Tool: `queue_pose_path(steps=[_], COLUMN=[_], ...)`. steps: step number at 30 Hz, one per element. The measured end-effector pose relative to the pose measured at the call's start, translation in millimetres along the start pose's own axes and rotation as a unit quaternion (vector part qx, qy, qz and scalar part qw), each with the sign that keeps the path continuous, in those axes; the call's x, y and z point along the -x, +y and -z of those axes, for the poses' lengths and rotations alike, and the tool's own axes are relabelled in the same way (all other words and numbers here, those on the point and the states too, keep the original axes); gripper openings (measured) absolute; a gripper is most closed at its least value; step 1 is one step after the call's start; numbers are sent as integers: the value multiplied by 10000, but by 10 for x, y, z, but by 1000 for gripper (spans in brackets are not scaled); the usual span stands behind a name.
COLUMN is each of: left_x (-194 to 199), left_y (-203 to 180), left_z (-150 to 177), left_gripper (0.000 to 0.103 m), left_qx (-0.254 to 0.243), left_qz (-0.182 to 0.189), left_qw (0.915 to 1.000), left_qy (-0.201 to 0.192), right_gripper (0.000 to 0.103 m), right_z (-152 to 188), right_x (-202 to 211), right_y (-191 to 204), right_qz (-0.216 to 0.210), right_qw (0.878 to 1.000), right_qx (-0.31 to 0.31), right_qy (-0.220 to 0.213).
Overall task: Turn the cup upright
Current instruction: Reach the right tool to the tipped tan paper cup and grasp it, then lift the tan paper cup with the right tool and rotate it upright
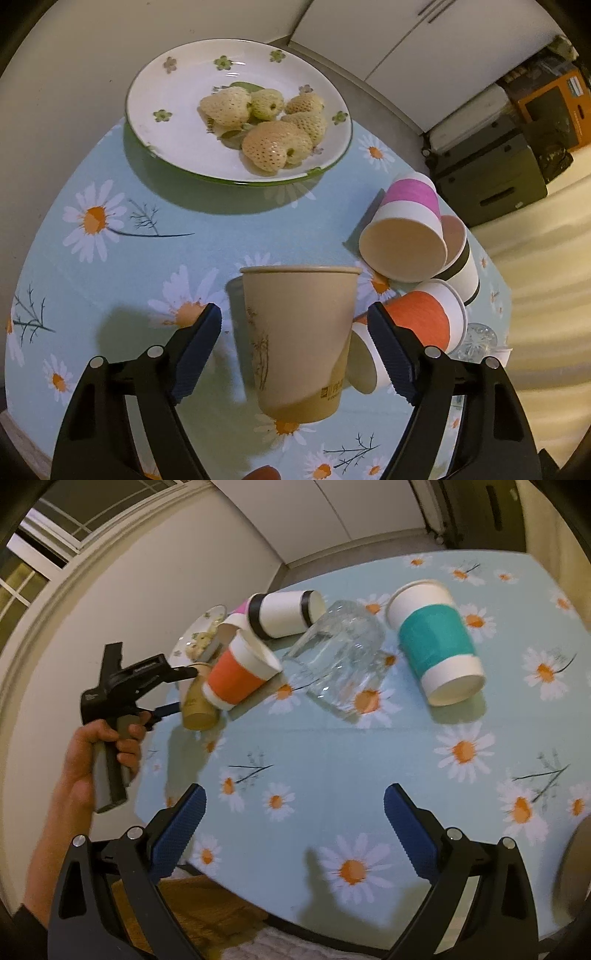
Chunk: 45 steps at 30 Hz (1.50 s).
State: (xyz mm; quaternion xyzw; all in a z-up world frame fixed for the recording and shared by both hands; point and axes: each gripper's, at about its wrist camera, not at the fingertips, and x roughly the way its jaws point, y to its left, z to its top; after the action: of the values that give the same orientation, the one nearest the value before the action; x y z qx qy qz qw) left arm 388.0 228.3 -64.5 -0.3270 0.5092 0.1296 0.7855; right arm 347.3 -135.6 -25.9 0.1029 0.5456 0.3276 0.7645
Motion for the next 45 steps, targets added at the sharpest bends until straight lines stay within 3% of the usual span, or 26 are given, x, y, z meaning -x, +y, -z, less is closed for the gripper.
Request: queue_pose_path(steps=[3,6,21,34,45], left_x=[-43,-99,254,563,227], left_y=[-10,12,-44,-484,-962], left_z=[-1,5,187,990,1703], left_gripper=[76,63,61,61,61], left_qx=[-69,-65,-166,-1036,-1936], left_qz=[-103,-164,-224,-285,-542], left_qw=[9999,9998,9996,9940,9777], left_qy=[13,63,-40,201,605], right_gripper=[96,96,96,96,96], right_z=[22,41,34,109,120], right_x=[25,58,61,215,365], right_y=[-31,-37,18,-138,-460], right_qz=[-79,-123,-497,-1563,-1530], right_qw=[9999,9998,9983,9837,9796], right_qx=[-83,-121,-212,-794,-1281], right_qy=[74,122,220,387,239])
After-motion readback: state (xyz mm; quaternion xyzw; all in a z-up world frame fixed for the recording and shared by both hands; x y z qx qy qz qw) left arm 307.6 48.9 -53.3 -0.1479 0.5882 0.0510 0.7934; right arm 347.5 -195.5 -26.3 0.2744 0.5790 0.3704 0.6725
